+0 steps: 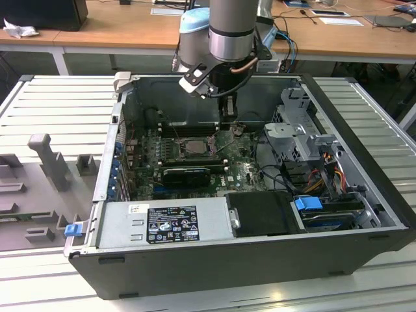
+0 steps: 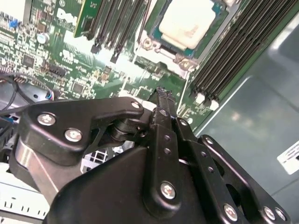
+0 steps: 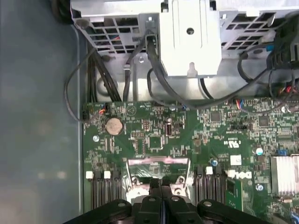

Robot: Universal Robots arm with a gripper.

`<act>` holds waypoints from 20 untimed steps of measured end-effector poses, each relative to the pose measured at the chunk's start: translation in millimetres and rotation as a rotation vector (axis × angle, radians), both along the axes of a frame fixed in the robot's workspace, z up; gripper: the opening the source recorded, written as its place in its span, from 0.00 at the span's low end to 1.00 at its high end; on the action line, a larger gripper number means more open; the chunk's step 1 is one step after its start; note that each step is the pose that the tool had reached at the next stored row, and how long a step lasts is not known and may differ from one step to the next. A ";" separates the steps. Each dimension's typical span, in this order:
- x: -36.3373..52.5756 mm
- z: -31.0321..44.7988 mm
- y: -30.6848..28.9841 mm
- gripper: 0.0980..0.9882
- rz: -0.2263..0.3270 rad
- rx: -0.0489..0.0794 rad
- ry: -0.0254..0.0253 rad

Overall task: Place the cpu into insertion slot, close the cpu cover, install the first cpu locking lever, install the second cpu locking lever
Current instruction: 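Close the cpu cover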

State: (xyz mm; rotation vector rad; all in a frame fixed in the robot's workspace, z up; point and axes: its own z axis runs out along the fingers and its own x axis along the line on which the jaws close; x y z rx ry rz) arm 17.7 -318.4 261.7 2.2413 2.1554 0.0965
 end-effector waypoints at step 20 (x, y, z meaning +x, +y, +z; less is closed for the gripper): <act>29.9 -0.3 0.0 0.01 0.000 0.000 0.0004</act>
